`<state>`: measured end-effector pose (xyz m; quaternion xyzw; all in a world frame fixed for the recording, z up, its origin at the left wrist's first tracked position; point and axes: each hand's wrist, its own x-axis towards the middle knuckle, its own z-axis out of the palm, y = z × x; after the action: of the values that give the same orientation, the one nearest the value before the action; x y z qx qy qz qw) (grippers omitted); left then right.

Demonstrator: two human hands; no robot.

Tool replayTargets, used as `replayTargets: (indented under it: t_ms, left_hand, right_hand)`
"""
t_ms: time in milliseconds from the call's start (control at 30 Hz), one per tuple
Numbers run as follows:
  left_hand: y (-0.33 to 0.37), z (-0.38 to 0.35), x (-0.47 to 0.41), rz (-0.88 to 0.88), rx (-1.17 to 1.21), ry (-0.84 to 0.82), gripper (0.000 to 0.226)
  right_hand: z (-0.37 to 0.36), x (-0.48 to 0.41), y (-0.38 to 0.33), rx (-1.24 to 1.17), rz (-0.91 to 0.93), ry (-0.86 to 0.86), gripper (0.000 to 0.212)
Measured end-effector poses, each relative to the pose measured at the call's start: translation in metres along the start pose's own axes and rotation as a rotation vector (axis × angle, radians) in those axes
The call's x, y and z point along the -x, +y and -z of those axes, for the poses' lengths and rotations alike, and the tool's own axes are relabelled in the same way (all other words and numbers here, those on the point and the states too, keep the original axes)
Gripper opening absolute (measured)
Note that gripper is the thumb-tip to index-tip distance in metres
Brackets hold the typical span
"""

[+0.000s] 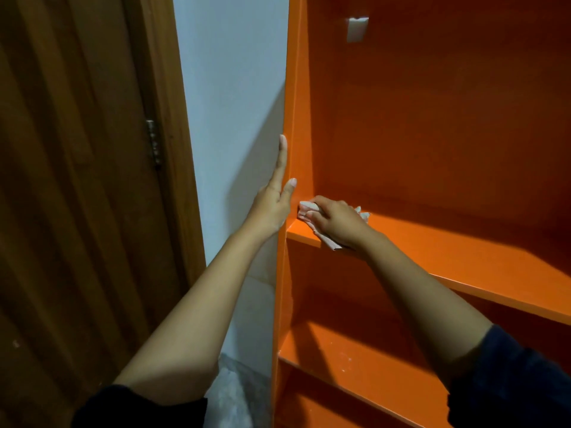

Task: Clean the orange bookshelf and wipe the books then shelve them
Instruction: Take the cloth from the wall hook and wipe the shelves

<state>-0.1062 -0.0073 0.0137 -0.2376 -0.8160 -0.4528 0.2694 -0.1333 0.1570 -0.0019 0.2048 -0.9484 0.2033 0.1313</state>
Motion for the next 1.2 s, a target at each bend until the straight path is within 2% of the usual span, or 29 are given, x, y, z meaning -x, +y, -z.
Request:
replayTargets:
  t_ms: [200,533,700,900,1133,1200]
  left_hand:
    - [0.011,-0.002,0.003,0.063,0.049,-0.001,0.064]
    - [0.018,-0.002,0.006,0.155,0.023,-0.021,0.066]
    - [0.019,0.001,0.006,0.160,0.016,-0.044,0.067]
    - [0.013,0.003,0.008,0.141,0.014,-0.046,0.067]
    - [-0.006,0.000,0.028,0.050,0.015,-0.060,0.075]
    - [-0.016,-0.007,0.038,0.058,0.035,-0.059,0.076]
  right_hand:
    - [0.006,0.014,-0.006,-0.059,0.161,-0.074,0.013]
    - [0.003,0.031,-0.010,-0.035,0.384,-0.097,0.023]
    - [-0.005,0.038,-0.022,0.020,0.551,-0.128,0.010]
    - [-0.004,0.053,-0.034,0.002,0.504,-0.035,0.019]
    - [-0.017,0.083,-0.042,0.006,0.384,0.029,0.014]
    - [-0.024,0.095,-0.039,0.016,0.327,0.056,0.021]
